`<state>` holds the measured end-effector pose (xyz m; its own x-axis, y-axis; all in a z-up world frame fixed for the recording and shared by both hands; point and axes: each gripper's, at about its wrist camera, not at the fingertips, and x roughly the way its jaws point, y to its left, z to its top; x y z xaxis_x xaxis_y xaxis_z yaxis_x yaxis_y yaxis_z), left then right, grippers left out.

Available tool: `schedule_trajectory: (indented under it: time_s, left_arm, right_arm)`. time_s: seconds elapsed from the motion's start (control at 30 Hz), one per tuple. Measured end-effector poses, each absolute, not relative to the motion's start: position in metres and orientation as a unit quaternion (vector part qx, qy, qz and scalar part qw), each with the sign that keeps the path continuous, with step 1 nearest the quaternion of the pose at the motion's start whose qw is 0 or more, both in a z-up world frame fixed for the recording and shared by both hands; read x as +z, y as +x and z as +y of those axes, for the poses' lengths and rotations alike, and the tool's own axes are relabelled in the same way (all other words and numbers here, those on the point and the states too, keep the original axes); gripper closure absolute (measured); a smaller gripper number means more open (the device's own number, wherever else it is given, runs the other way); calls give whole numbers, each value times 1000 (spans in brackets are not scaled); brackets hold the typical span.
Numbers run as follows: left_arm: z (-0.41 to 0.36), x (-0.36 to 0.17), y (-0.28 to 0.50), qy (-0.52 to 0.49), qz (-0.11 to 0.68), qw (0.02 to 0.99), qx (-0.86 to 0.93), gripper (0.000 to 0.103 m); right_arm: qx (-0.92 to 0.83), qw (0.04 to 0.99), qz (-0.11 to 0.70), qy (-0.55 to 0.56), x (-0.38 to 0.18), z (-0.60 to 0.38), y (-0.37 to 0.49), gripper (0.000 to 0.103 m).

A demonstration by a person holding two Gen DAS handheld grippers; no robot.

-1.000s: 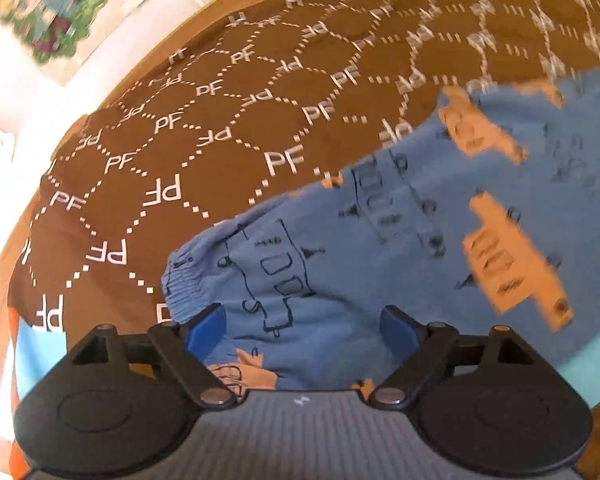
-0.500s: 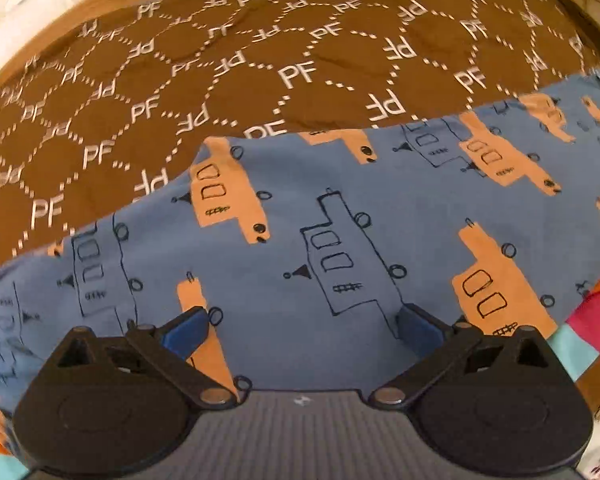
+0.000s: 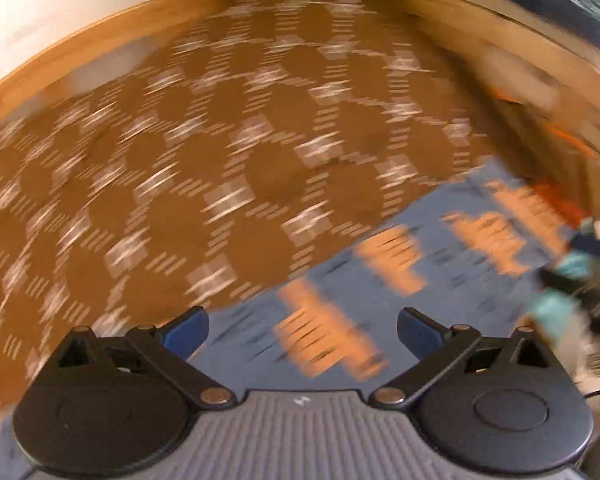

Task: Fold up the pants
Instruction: 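Grasp the pants waistband with the left gripper while the right gripper grasps beside it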

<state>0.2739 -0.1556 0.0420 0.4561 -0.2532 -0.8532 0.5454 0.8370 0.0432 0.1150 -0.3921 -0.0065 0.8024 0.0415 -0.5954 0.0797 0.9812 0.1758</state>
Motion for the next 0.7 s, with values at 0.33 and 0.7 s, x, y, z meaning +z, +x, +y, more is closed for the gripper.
schedule_trajectory:
  time_s: [0.33,0.7]
  left_arm:
    - [-310,41,320,248,482,754,-371,1]
    - [-326,-28,343,254,496,755,-345,5]
  right_arm:
    - [-12,938,304,167,-12,-408,115,28]
    - [-57,921,300,242,-27,-435,109,73]
